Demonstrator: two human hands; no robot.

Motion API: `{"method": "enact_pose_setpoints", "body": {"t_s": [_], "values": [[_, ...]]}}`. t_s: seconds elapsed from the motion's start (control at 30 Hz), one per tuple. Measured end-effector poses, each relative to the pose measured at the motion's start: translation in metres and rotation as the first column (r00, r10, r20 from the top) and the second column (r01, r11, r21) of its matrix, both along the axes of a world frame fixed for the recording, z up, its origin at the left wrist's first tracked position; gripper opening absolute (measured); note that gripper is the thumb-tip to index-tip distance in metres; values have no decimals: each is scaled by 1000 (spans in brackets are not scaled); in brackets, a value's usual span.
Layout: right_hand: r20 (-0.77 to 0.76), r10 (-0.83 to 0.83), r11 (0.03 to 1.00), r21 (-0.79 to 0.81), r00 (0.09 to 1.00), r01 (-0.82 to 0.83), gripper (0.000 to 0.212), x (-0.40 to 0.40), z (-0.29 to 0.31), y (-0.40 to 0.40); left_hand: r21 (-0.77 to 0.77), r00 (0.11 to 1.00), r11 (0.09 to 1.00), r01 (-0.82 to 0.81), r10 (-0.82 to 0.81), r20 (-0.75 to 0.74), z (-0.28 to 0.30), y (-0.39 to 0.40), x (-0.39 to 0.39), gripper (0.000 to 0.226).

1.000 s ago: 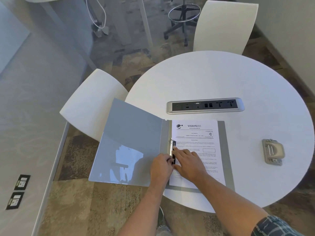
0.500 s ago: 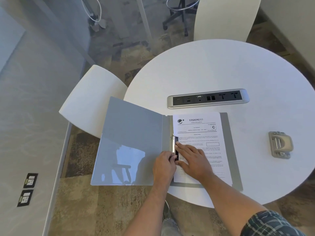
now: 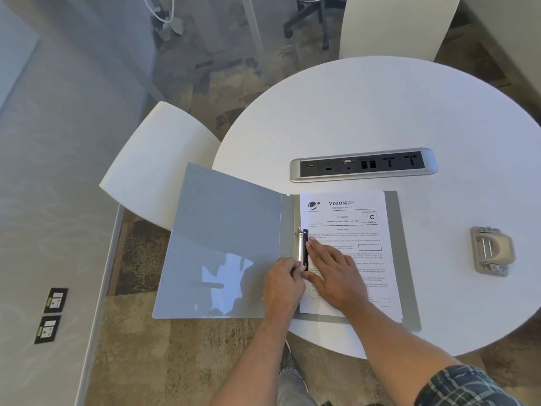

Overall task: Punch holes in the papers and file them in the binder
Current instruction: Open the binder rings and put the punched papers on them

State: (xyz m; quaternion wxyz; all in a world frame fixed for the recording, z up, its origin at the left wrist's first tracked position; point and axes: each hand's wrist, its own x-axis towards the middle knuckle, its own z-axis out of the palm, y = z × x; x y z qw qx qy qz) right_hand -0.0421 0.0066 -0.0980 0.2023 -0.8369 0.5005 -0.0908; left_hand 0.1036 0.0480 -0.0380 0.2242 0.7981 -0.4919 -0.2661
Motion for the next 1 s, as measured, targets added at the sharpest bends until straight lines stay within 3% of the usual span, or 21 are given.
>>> {"method": "enact_pose_setpoints", "body": {"t_s": [0.8,1.0], "values": [[-7,-102,992,70,995,102,65,0,0,-3,-47,1000,999,1,0,28,-7,-2,-2,13],[5,-87,990,109,996,86,70,-3,8,-5,48,995,997,58,-61,74,10,-9,-2,13]]}}
